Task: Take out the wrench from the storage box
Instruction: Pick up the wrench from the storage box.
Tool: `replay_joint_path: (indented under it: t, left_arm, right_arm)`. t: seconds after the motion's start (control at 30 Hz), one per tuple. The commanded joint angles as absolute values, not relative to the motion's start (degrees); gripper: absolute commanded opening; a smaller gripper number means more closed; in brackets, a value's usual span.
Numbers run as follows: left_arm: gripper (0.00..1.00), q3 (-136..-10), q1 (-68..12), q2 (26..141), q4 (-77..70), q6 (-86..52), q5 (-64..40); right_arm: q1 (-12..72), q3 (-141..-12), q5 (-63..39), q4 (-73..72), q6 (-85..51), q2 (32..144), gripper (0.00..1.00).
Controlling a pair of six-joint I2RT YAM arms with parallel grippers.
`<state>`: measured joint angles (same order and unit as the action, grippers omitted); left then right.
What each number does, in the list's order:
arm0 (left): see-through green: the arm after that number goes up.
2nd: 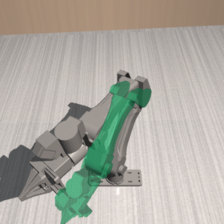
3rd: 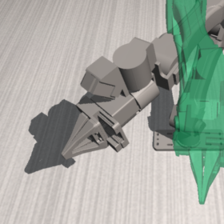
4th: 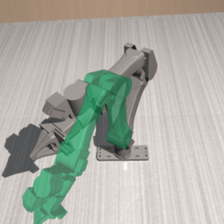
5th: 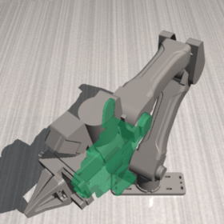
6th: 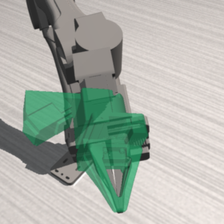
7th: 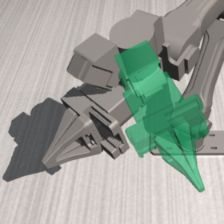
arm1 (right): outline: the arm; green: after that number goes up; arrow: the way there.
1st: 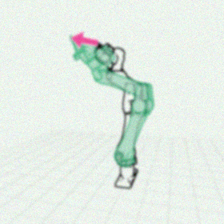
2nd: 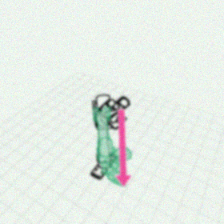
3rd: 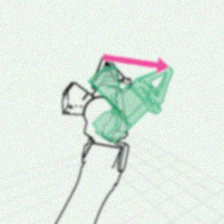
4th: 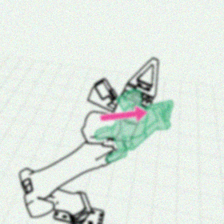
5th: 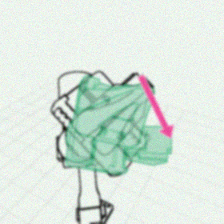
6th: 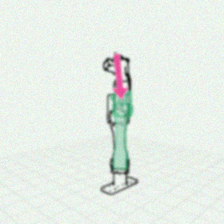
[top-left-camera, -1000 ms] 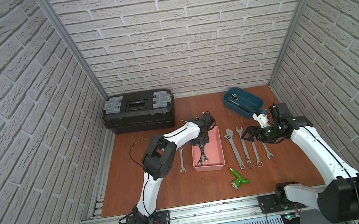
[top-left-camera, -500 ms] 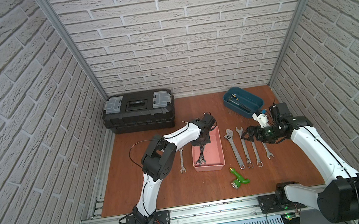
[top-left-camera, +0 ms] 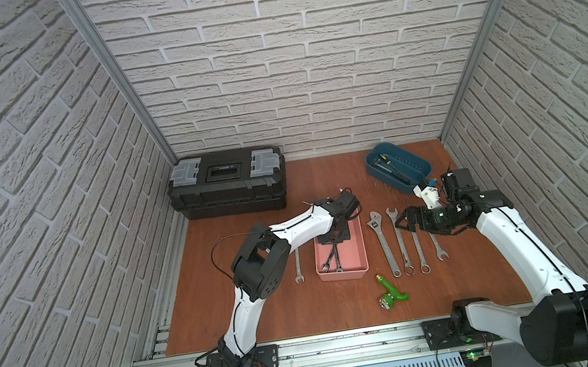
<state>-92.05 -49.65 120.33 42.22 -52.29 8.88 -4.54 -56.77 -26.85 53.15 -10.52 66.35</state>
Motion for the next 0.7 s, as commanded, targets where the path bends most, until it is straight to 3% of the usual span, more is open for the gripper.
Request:
replay_joint_path:
  t: [0.0,0.17,0.47,0.67]
  left_arm:
    - [0.02,-91.2,-50.2,117.4,43.8,-52.2,8.7]
    - [0.02,-92.3,-50.2,116.9,45.4,-50.7,10.1]
    - [0.3,-92.2,-51.3,117.5,46.0,-50.5,8.1]
    - [0.31,-90.4,-53.6,117.3,46.5,-51.9,6.7]
  right_arm:
    - [-5.1,-57.0,-27.4,53.0,-10.2,64.9,0.98]
    - [-5.1,-56.8,-27.5,52.9,-10.4,64.6,0.98]
    - [-5.1,-56.6,-27.7,53.3,-10.3,64.4,0.98]
    - [-5.1,-56.0,-27.4,53.5,-10.2,63.9,0.98]
